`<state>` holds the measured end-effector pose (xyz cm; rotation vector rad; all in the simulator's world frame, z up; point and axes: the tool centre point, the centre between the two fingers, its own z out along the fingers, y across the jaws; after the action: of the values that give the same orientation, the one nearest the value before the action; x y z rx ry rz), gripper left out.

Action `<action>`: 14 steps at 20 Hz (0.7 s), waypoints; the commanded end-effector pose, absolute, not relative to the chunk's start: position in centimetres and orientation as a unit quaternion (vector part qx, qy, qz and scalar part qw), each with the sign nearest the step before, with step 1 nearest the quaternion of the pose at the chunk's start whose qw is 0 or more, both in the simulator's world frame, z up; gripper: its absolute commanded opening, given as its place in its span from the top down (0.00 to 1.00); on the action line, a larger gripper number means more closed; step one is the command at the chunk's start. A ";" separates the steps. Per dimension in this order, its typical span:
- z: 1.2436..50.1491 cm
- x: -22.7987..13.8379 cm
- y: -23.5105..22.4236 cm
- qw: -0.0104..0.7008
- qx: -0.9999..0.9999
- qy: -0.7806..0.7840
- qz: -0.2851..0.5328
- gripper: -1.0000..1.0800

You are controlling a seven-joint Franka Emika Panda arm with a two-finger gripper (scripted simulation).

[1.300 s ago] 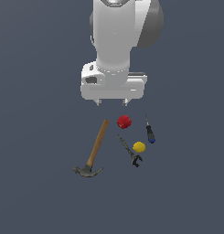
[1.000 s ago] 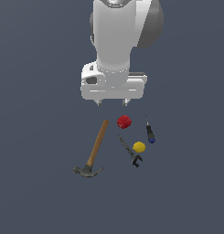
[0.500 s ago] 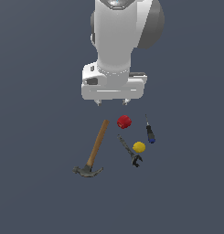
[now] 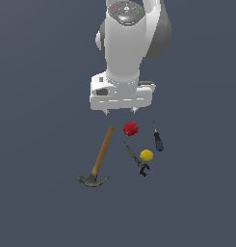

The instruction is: Pick up a designated object from a clutter of objects.

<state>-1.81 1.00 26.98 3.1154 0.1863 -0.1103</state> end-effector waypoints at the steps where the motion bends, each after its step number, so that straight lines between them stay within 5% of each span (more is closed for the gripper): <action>1: 25.9 -2.1 1.4 0.009 0.997 0.074 -0.034 0.04; 14: 17.1 -5.5 4.7 0.005 0.979 0.204 -0.017 0.04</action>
<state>-4.94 4.27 18.21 3.0743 0.5827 -0.0622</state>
